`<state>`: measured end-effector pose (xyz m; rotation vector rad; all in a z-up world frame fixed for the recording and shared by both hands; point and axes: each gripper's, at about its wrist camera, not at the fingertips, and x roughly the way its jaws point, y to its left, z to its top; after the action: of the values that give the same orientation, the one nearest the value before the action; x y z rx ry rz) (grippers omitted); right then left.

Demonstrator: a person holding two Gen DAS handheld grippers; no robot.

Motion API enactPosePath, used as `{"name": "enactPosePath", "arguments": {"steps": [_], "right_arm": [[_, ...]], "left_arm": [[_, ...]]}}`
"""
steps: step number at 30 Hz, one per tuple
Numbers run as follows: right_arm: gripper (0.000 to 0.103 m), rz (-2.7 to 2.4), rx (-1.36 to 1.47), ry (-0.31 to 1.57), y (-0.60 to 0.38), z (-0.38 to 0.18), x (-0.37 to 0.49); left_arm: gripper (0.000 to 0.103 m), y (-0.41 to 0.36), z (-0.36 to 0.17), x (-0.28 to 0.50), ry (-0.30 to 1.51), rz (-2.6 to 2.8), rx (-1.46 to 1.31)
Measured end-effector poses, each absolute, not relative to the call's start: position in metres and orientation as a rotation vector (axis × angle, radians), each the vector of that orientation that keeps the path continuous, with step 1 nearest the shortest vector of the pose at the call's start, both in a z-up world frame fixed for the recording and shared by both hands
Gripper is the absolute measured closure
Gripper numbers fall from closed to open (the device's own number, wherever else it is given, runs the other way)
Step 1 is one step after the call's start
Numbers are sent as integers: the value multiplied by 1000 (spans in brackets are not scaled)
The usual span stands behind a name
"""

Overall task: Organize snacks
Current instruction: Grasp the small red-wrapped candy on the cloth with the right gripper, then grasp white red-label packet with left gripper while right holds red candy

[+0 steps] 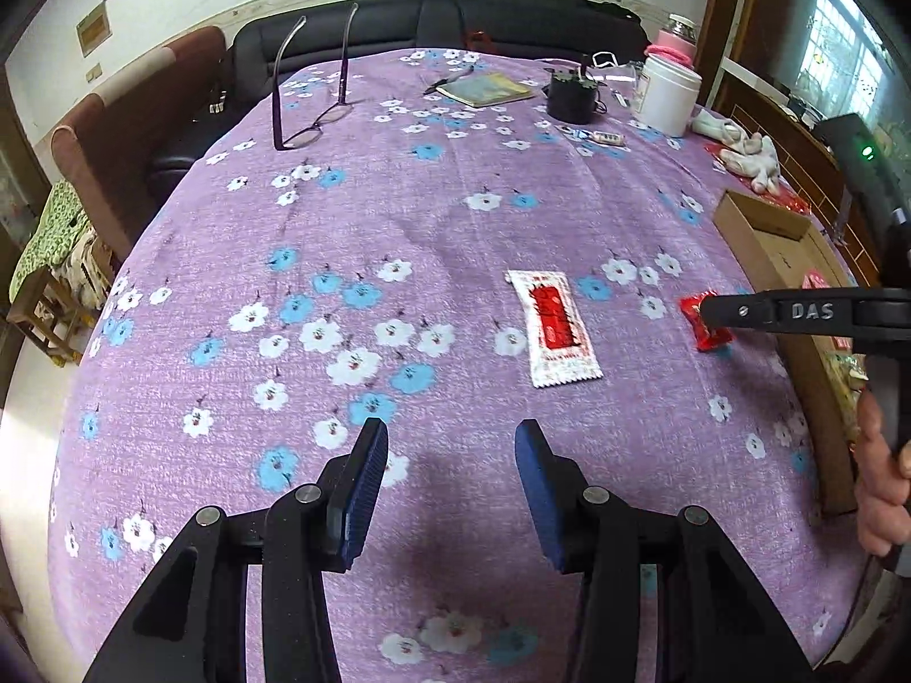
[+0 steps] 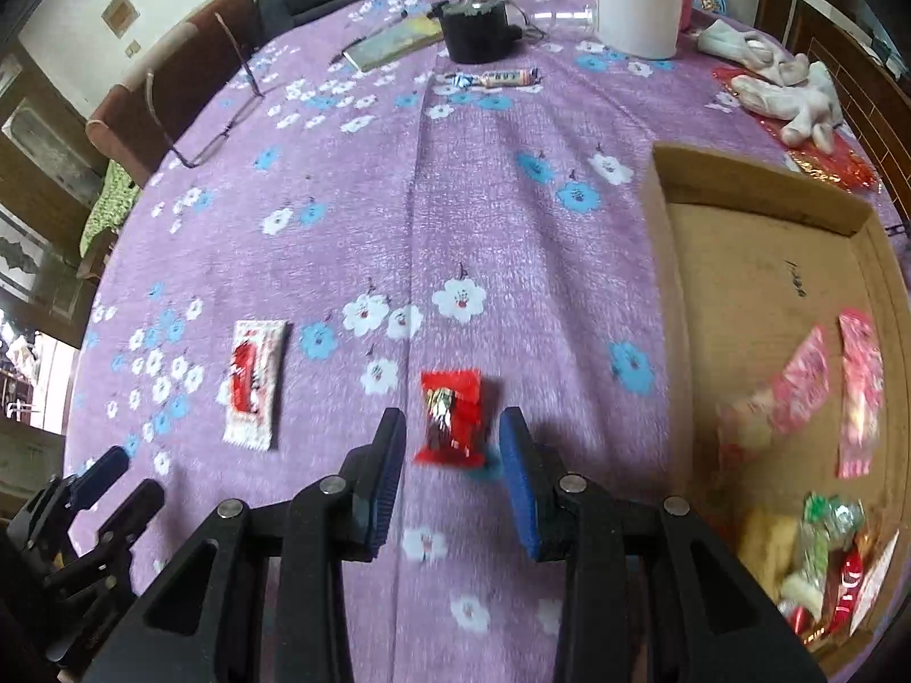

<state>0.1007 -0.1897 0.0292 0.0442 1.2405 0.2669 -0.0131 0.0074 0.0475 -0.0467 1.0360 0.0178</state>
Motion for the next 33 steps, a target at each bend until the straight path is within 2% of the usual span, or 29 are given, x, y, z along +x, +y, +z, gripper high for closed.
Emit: {"name": "enactPosePath", "arguments": {"steps": [4,6,9,26,27,28,29,33], "right_arm": [[72,262,26,1266,-185,18,106],[82,261,5,1257,-184,17,106],[87,271,9,1256,-185,17,104],[87,285,73,1222,-220,54,40],[87,278,80,1220,-224,56,38],[87,273,85,1219,-226,57,37],[87,267,90,1218,-229,59,36],[87,259,108,1216,-238,62,30]], "left_arm": [[53,11,47,-5,1041,4,-63],[53,10,46,1,1046,-10,-70],[53,5,45,13,1056,-34,-87],[51,-36,15,84,1127,-50,-69],[53,-38,15,84,1121,-48,-58],[64,-39,15,83,1113,-45,-52],[70,-39,15,81,1101,-34,-43],[72,-38,16,68,1091,-32,-58]]}}
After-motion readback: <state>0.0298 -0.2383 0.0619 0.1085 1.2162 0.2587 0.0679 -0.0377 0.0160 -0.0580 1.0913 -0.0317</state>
